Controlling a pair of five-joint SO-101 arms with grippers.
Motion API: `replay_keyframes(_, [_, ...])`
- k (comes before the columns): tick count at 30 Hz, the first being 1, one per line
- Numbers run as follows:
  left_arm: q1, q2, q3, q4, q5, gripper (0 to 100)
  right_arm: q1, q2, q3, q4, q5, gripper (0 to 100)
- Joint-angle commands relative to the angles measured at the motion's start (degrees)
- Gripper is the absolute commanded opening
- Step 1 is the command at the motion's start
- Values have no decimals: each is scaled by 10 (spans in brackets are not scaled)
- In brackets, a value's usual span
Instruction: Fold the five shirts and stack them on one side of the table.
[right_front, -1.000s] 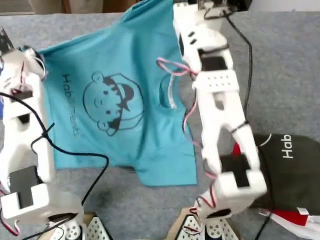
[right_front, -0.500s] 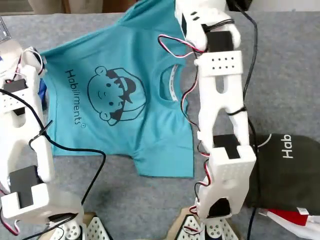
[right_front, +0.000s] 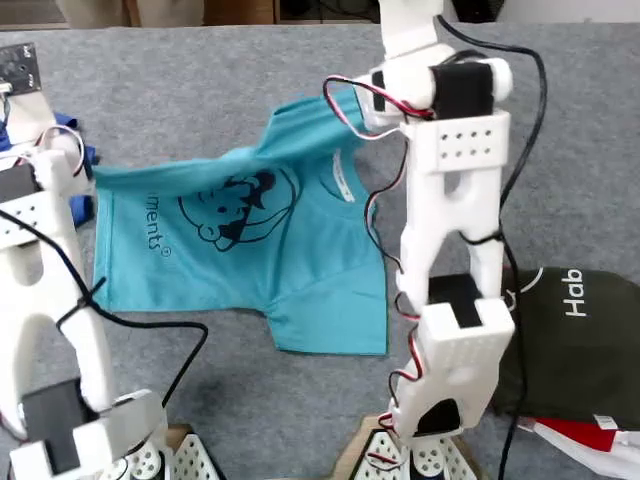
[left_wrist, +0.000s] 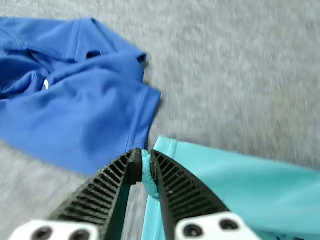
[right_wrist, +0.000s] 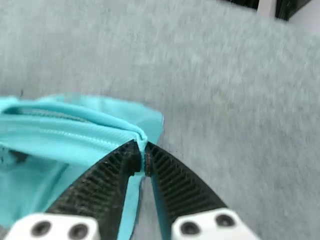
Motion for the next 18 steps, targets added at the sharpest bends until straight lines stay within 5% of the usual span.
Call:
replay_keyframes(1, [3,-50,-26,48,-20,19,0,-80,33,17,11,4])
replay_keyframes(6, [3,-67,45,51,-42,19,-25,-216,235,10,32,4])
replay_keyframes(18, [1,-61,271,-127,-45,19,5,-491,823,-220,33,4])
